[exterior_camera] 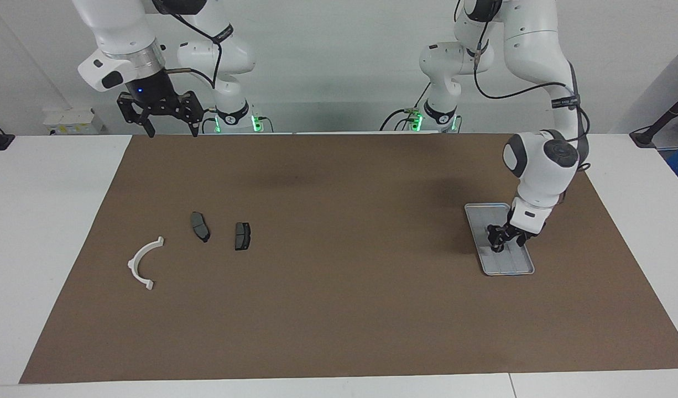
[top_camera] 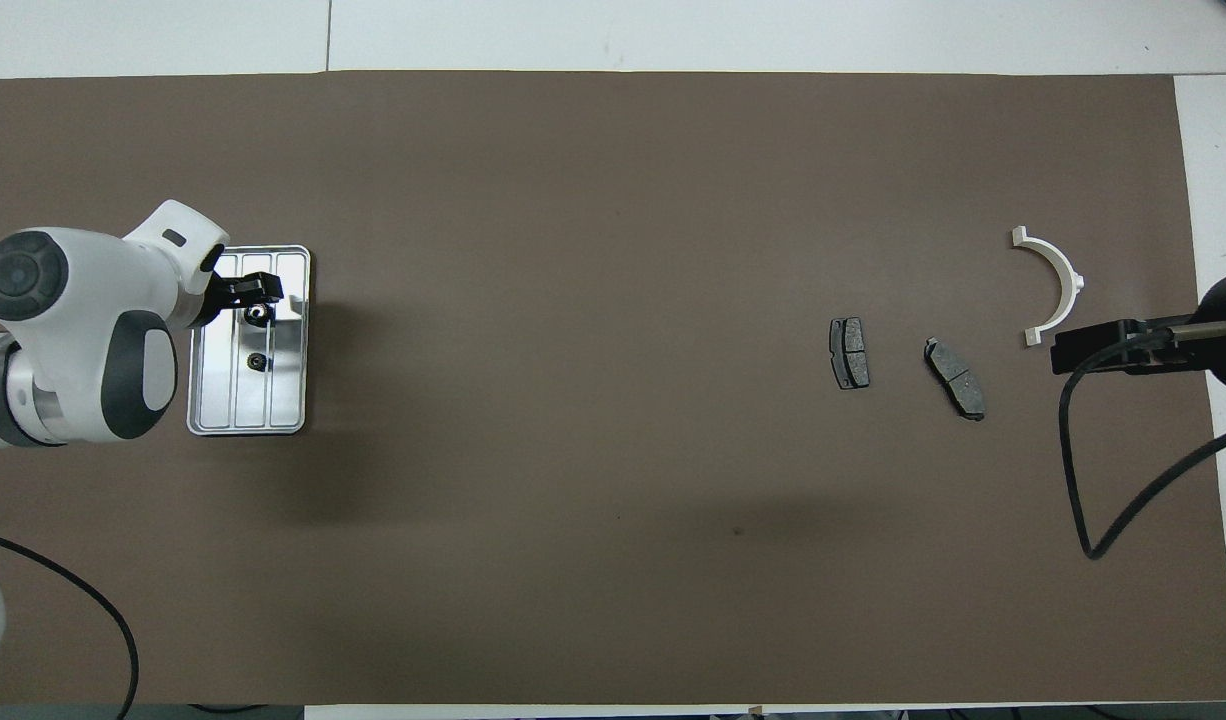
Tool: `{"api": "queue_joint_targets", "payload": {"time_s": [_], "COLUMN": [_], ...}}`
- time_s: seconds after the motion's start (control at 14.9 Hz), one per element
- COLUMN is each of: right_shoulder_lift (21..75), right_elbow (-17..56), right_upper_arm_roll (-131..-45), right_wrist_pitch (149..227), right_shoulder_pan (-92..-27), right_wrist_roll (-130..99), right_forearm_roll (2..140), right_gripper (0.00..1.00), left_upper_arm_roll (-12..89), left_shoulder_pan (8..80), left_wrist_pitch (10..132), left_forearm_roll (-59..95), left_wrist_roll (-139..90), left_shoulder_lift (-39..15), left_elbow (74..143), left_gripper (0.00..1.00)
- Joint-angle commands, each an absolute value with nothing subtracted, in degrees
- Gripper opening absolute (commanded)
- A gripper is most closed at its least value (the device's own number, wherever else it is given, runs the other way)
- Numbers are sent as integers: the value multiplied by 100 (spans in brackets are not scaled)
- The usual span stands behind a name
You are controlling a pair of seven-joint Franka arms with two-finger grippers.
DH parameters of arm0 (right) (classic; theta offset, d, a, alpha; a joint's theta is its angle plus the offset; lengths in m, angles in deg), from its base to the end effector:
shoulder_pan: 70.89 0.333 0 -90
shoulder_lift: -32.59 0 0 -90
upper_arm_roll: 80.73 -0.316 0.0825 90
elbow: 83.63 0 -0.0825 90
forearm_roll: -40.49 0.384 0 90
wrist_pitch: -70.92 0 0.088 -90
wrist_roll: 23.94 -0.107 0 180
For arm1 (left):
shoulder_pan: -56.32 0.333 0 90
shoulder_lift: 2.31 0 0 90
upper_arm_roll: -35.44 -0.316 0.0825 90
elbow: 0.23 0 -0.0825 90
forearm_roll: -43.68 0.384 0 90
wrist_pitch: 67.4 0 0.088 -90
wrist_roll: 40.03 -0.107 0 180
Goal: Pick bearing gear from pile to tray
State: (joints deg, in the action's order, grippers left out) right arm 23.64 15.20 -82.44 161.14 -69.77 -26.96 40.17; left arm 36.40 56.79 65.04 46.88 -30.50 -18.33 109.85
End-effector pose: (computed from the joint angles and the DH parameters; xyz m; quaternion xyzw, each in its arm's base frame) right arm 0.5042 0.0255 0.6348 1.0000 -0.0018 0.0032 0.0050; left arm 0.6247 -0.0037 0.3578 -0.9964 -0.0615 -0.0568 0.0144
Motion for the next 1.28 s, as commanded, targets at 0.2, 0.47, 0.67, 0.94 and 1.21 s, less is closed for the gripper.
{"api": "queue_joint_targets", "payload": {"time_s": [0.2,0.47,0.67,0.94,1.21], "right_shoulder_lift": [2319,2319,2301,2301,2301], "right_elbow": [1533,1525,1525,1525,1525], "right_upper_arm_roll": [-8275,-8275,-8267,-8258,-8231], "right_wrist_pitch": [16154,16154,16154,16145,16127], "right_shoulder_pan": [-7063,-7071,-7071,-7071,-7080], "right_wrist_roll": [-2561,-2561,-2561,-2552,-2552], "right_forearm_roll": [4173,4173,4173,4173,4173], "right_gripper": [100,100,100,100,100], "left_upper_arm_roll": [3597,3632,3624,3615,3615], "left_shoulder_pan": [5694,5676,5676,5685,5720], "left_wrist_pitch": [5169,4837,3574,2323,2549], "left_forearm_roll": [4431,4324,4324,4341,4341], "left_wrist_roll": [-3177,-3168,-3221,-3334,-3449], "left_shoulder_lift": [-1138,-348,181,427,964], "left_elbow": [9629,9469,9574,9705,10699], "left_gripper": [100,100,100,100,100]}}
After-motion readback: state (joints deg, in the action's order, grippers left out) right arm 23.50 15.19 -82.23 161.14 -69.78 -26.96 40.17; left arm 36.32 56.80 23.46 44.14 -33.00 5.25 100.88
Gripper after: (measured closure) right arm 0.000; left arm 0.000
